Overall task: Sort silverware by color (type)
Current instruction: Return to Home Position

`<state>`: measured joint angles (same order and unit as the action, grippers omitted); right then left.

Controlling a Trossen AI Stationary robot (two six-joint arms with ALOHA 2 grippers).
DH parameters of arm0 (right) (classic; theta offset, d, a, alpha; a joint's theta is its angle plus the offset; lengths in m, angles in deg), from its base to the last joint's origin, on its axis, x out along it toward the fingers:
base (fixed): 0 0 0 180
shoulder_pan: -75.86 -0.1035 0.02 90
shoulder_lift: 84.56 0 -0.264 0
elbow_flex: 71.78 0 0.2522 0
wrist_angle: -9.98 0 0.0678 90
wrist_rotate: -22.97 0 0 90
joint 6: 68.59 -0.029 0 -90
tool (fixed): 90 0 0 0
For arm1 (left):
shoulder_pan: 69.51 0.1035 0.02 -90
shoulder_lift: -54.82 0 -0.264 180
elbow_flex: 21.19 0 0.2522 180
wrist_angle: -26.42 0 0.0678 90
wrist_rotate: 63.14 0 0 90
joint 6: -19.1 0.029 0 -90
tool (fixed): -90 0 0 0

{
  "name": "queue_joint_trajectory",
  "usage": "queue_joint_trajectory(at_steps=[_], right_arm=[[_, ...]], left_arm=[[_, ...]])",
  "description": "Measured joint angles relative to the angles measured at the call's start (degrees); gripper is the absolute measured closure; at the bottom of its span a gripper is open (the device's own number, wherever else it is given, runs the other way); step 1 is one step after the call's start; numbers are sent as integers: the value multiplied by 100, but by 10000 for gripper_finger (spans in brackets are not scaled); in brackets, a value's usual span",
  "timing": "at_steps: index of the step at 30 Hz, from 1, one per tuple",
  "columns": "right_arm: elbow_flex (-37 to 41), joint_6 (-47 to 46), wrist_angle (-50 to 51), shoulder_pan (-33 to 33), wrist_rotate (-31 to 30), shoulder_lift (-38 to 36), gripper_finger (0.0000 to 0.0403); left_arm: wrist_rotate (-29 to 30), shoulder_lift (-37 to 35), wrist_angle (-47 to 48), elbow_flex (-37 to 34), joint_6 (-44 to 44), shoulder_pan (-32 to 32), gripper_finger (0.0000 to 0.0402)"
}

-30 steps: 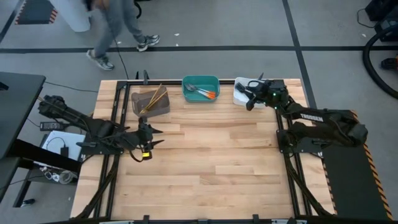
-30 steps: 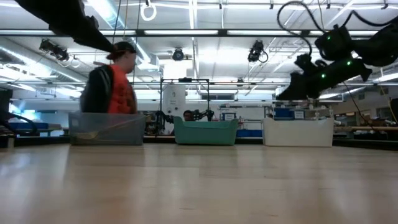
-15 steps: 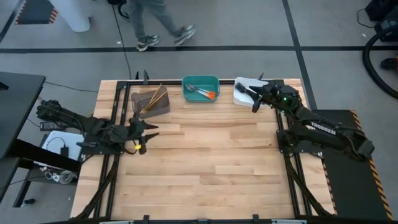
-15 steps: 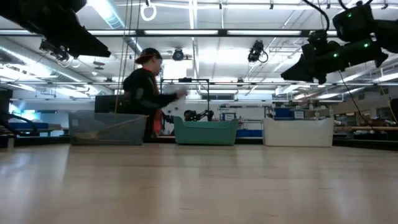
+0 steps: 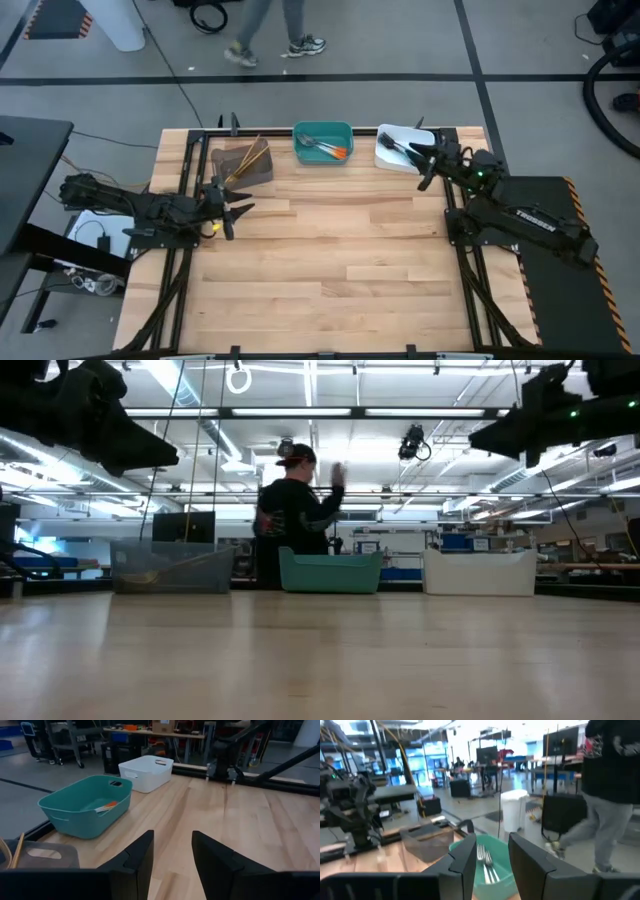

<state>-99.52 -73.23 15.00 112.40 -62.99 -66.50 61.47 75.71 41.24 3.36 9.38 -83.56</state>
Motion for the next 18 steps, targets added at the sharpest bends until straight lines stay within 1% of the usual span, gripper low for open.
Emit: queue_joint_trajectory(at_steps=[6, 9, 14, 18], right_arm=[[54, -14, 726, -444, -761, -756, 283], [189, -124, 930, -685, -935, -1084, 283], [464, -182, 976, -1052, -1421, -1564, 283], [709, -183, 968, -1250, -1678, -1806, 283]], left_arm=[[0, -477, -47, -323, 61, -4, 260], [0, -713, -34, -430, 143, -4, 260], [0, -1079, -43, -592, 173, -4, 260], [2, -1294, -39, -780, 162, -4, 260]])
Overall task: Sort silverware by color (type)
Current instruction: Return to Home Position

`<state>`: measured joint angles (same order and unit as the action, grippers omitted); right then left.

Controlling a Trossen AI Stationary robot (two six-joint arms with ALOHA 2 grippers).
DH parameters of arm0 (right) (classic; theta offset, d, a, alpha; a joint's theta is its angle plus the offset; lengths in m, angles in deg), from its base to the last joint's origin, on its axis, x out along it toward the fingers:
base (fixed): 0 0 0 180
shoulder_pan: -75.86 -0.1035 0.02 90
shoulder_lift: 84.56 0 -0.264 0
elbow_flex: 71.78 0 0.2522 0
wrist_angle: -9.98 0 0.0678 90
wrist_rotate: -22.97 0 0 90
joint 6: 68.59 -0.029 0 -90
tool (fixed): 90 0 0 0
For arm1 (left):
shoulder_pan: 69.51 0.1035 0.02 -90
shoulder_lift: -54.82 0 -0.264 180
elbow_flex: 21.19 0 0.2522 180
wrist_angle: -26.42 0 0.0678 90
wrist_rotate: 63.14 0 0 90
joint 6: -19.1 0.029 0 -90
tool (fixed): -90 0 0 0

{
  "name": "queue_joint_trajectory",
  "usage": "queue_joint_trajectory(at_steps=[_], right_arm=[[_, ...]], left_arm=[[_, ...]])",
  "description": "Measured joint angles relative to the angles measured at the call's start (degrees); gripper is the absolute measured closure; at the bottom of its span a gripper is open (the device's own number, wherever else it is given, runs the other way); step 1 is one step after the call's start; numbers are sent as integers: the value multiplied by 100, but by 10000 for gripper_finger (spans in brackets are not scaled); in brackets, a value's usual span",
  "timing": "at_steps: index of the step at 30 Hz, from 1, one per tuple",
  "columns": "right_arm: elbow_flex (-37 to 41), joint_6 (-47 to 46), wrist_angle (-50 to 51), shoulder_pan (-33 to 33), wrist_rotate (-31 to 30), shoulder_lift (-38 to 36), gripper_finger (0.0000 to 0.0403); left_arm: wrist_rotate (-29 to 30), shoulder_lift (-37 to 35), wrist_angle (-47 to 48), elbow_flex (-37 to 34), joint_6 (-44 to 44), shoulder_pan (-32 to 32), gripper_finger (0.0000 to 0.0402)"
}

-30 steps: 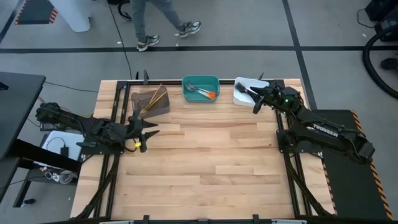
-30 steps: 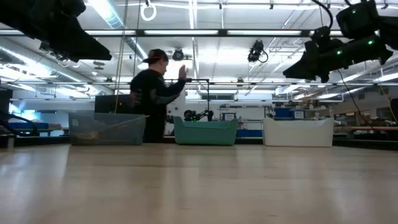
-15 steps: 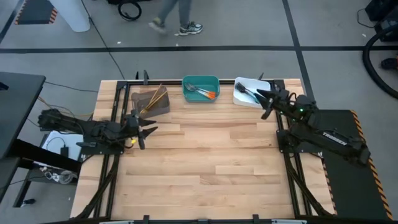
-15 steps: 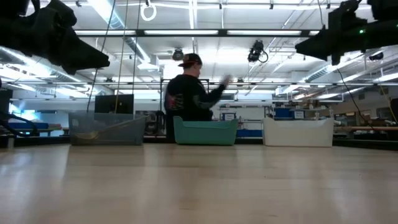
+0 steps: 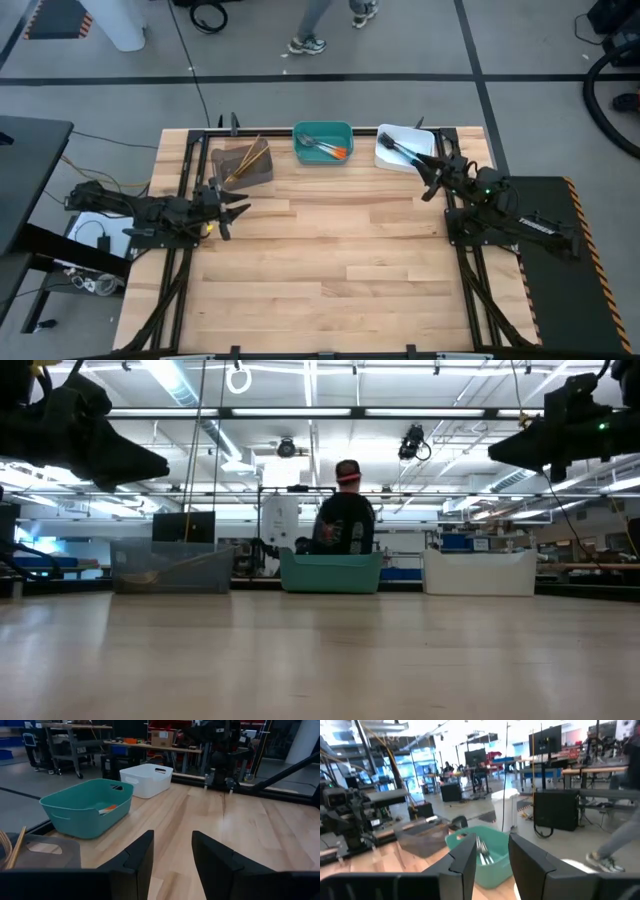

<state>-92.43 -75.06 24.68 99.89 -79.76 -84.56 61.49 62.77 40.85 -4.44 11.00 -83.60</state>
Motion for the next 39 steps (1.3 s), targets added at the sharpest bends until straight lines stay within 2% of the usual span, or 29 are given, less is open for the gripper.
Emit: queue_joint_trajectory(at_steps=[4, 8, 15, 19, 27, 39], right_arm=[[250, -24, -103, -87, -142, 7, 283], [658, -207, -487, -105, 13, 6, 283], [655, -450, -513, -105, 6, 43, 283], [655, -704, -545, -105, -118, 45, 283], [655, 685, -427, -105, -109, 71, 283], [655, 626, -427, -105, -94, 73, 283]], left_arm=[[0, -128, -133, -97, 2, -3, 260], [-2, -130, -157, -114, 153, -61, 260], [0, -123, -160, -118, 602, -55, 260], [0, -123, -269, -139, 564, -55, 260], [0, -123, -334, -149, 463, -55, 260], [0, -123, -354, -149, 462, -57, 260]])
